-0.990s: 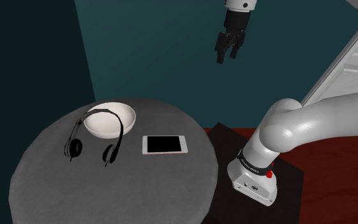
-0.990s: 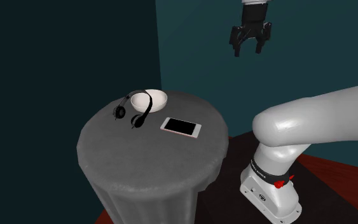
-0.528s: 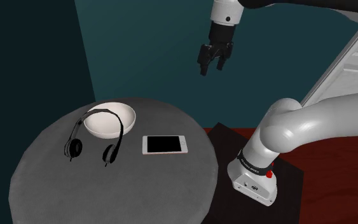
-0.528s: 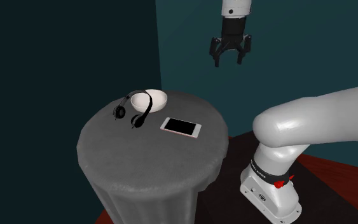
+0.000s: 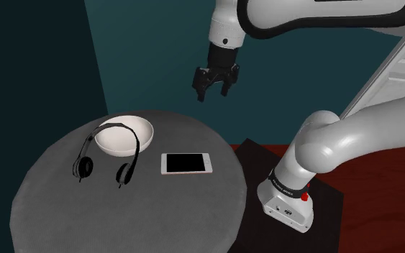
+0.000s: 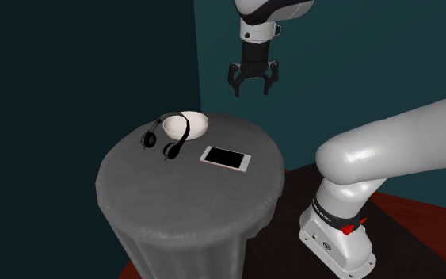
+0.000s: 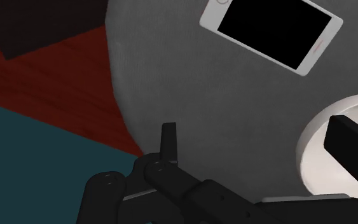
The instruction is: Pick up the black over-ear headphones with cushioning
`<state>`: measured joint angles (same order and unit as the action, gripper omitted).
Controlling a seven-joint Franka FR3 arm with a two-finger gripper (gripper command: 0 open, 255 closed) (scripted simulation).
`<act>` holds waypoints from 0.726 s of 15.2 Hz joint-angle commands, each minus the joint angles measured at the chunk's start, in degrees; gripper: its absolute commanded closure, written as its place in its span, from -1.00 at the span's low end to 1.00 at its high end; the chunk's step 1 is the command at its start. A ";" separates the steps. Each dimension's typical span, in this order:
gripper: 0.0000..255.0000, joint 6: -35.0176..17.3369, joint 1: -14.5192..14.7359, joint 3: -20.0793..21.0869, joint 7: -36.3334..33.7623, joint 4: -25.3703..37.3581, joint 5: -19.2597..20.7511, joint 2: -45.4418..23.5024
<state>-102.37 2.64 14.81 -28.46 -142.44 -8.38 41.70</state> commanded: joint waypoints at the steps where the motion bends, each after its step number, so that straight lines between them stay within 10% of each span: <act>1: -1.00 -3.54 0.25 2.71 -3.39 -0.28 -1.34 -2.09; 11: -1.00 -18.86 -2.06 17.05 -21.45 5.81 -1.11 -18.43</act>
<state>-119.66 0.87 30.19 -47.49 -137.41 -9.88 25.07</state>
